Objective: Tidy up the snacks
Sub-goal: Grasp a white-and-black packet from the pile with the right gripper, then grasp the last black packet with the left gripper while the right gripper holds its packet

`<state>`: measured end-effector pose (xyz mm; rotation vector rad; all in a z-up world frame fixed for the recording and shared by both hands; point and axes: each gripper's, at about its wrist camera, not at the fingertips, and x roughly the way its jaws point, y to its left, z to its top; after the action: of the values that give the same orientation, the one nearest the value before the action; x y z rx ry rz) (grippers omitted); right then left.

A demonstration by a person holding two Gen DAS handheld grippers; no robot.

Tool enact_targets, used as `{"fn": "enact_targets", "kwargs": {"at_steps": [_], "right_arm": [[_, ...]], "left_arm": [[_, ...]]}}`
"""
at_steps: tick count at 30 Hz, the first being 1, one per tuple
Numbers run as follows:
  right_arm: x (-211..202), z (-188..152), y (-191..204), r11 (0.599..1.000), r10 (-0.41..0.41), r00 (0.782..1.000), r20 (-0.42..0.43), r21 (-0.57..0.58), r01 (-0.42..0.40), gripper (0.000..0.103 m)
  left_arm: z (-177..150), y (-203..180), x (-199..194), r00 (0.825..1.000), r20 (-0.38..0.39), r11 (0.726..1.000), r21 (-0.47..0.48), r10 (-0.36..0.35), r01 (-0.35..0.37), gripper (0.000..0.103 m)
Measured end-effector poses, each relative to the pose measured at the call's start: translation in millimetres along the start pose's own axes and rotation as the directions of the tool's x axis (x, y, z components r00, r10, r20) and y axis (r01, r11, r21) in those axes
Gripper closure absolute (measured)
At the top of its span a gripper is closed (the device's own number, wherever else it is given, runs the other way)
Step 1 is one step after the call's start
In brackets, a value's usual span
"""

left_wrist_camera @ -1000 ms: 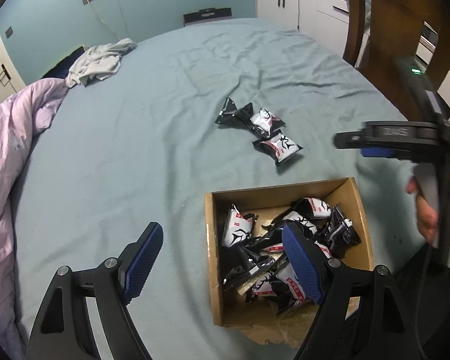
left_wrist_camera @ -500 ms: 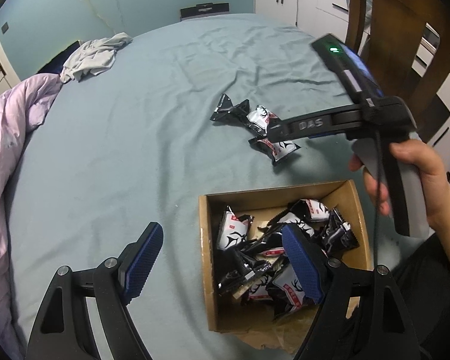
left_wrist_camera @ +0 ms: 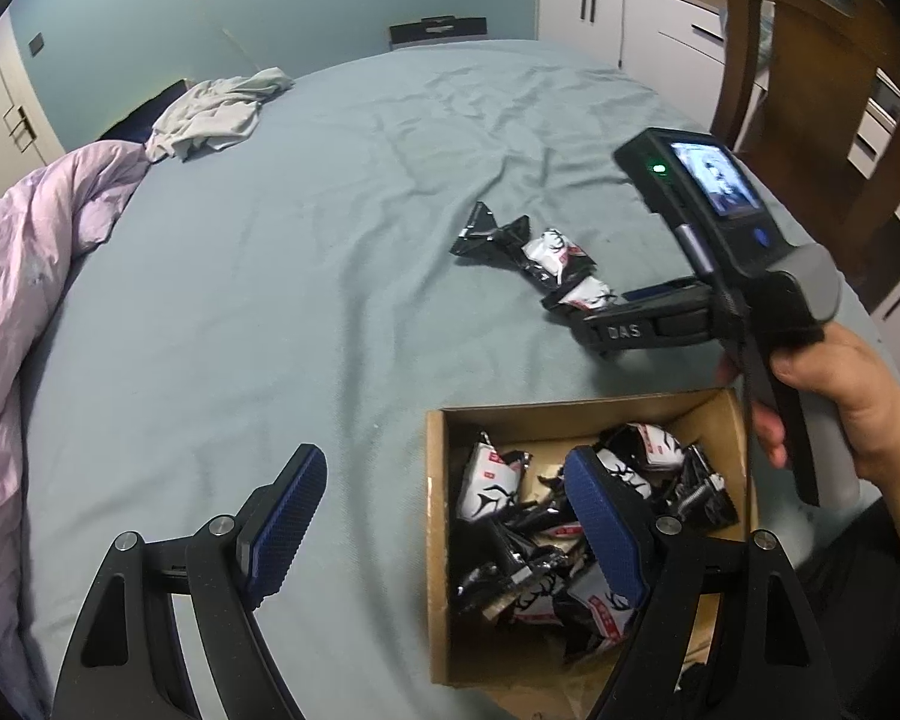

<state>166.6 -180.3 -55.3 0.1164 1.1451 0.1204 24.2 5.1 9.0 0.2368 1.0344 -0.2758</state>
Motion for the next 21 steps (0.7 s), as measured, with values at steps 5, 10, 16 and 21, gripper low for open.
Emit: {"fn": "enact_targets", "kwargs": {"at_steps": [5, 10, 16, 21], "right_arm": [[-29.0, -11.9, -4.1, 1.000, 0.014, 0.999, 0.050, 0.012, -0.014, 0.055], [-70.2, -31.0, -18.1, 0.994, 0.067, 0.992, 0.105, 0.076, -0.075, 0.055], [-130.6, -63.0, -48.7, 0.968, 0.137, 0.958, 0.252, 0.172, -0.183, 0.055], [-158.3, -110.0, -70.8, 0.948, 0.127, 0.933, 0.336, 0.238, -0.214, 0.055]], "left_arm": [[-0.4, 5.3, 2.2, 0.999, 0.017, 0.999, -0.014, 0.038, -0.037, 0.020], [-0.3, 10.1, -2.1, 0.997, 0.036, 0.997, -0.037, 0.065, -0.064, 0.020], [-2.6, 5.4, -18.0, 0.993, 0.079, 0.996, -0.023, 0.088, -0.087, 0.020], [3.7, -4.6, -27.8, 0.994, 0.097, 0.999, 0.016, 0.042, -0.044, 0.020]]}}
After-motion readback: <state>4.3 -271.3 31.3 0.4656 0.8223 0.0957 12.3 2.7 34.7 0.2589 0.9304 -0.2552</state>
